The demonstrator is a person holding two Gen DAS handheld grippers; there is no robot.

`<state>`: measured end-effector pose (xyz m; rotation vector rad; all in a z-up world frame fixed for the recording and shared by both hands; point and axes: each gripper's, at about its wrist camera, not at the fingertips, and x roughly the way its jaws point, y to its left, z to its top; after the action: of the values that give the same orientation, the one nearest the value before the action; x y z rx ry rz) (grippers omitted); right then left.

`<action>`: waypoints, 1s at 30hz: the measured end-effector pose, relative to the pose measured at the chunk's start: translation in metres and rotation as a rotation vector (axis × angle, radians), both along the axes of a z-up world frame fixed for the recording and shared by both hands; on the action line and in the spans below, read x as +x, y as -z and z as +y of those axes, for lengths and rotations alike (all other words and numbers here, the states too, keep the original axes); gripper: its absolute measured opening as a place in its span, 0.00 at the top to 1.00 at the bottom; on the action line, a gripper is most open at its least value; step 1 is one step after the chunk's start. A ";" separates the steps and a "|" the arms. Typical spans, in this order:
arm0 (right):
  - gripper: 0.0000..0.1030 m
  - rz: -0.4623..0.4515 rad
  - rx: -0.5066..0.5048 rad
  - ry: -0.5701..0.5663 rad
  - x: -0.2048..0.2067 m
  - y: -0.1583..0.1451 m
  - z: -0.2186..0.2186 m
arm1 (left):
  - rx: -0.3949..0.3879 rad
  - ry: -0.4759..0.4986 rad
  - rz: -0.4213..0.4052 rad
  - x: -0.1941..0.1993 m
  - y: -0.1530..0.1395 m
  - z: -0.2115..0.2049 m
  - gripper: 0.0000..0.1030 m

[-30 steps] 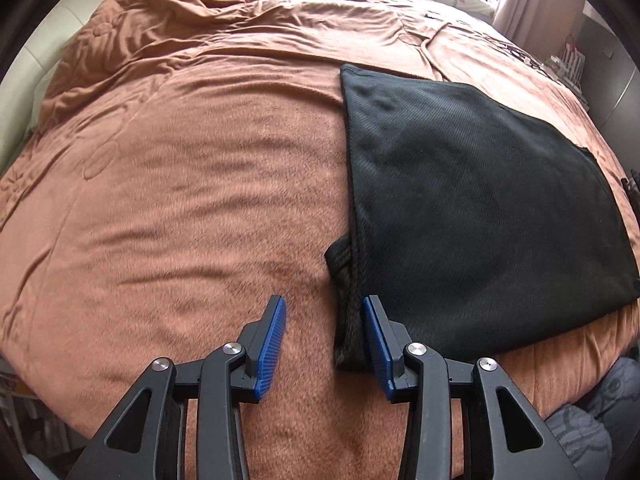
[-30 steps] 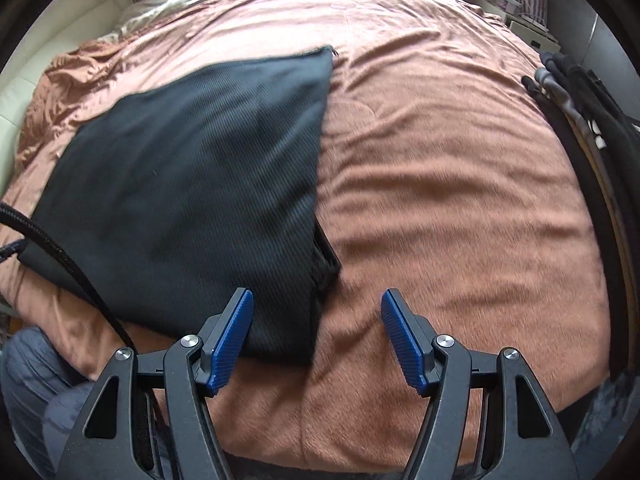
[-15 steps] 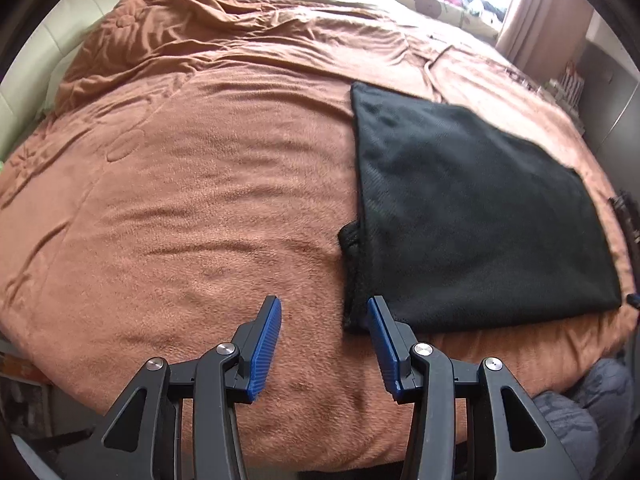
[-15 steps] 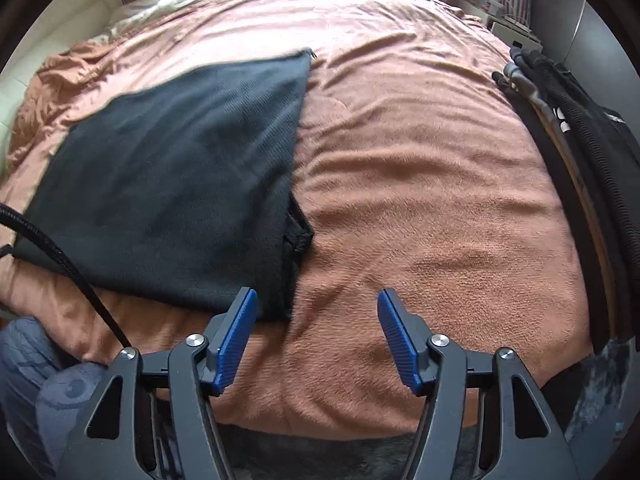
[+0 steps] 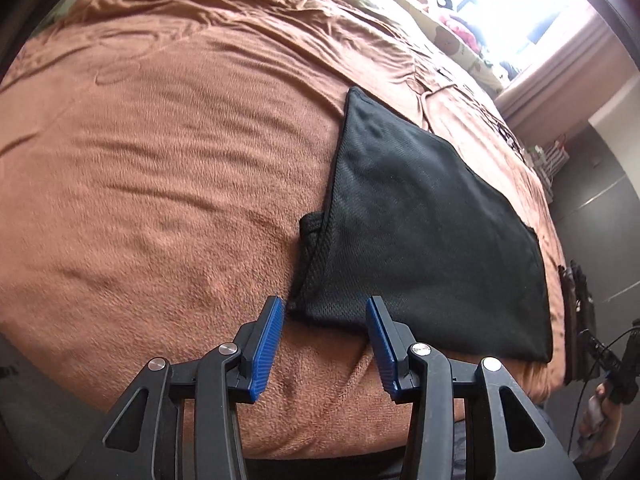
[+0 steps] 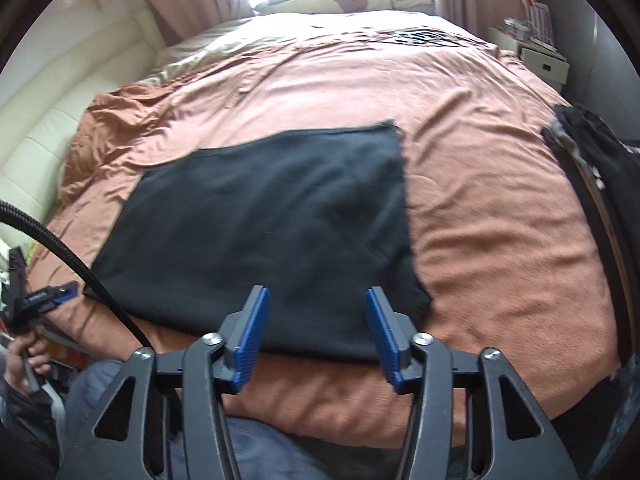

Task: Fold small clothes

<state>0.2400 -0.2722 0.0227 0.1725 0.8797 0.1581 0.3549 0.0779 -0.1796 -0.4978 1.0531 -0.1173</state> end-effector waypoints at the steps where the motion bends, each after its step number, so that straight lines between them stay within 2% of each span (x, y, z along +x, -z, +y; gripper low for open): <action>1: 0.61 -0.002 0.006 -0.012 0.000 -0.001 0.006 | -0.014 -0.006 0.007 0.000 0.003 0.000 0.57; 6: 0.64 0.002 0.034 -0.061 0.008 0.000 0.029 | -0.043 -0.032 0.039 0.000 0.014 0.000 0.60; 10: 0.64 0.011 0.044 -0.095 0.021 0.008 0.041 | -0.075 -0.107 0.049 -0.002 0.018 0.000 0.60; 11: 0.65 0.017 0.047 -0.102 0.027 0.010 0.046 | -0.075 -0.120 0.048 -0.002 0.018 -0.002 0.60; 12: 0.71 0.027 0.051 -0.111 0.032 0.014 0.051 | -0.076 -0.132 0.048 -0.002 0.018 -0.002 0.60; 15: 0.74 0.057 0.064 -0.131 0.046 0.023 0.061 | -0.099 -0.169 0.044 -0.002 0.021 0.001 0.62; 17: 0.74 0.073 0.061 -0.147 0.052 0.026 0.068 | -0.096 -0.193 0.045 -0.002 0.023 0.003 0.76; 20: 0.75 0.104 0.037 -0.180 0.064 0.031 0.083 | -0.114 -0.202 0.038 -0.003 0.026 0.009 0.86; 23: 0.79 0.137 -0.004 -0.213 0.073 0.041 0.095 | -0.133 -0.186 0.021 -0.005 0.028 0.013 0.90; 26: 0.79 0.191 -0.039 -0.233 0.083 0.056 0.105 | -0.164 -0.184 0.009 -0.007 0.029 0.016 0.92; 28: 0.79 0.245 -0.026 -0.250 0.088 0.067 0.109 | -0.175 -0.177 0.002 -0.008 0.029 0.018 0.92; 30: 0.82 0.274 -0.055 -0.256 0.090 0.071 0.111 | -0.186 -0.172 -0.002 -0.009 0.030 0.020 0.92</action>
<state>0.3296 -0.1608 -0.0482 0.0293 1.1777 0.3546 0.3456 0.0978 -0.2096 -0.7537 0.9975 -0.0638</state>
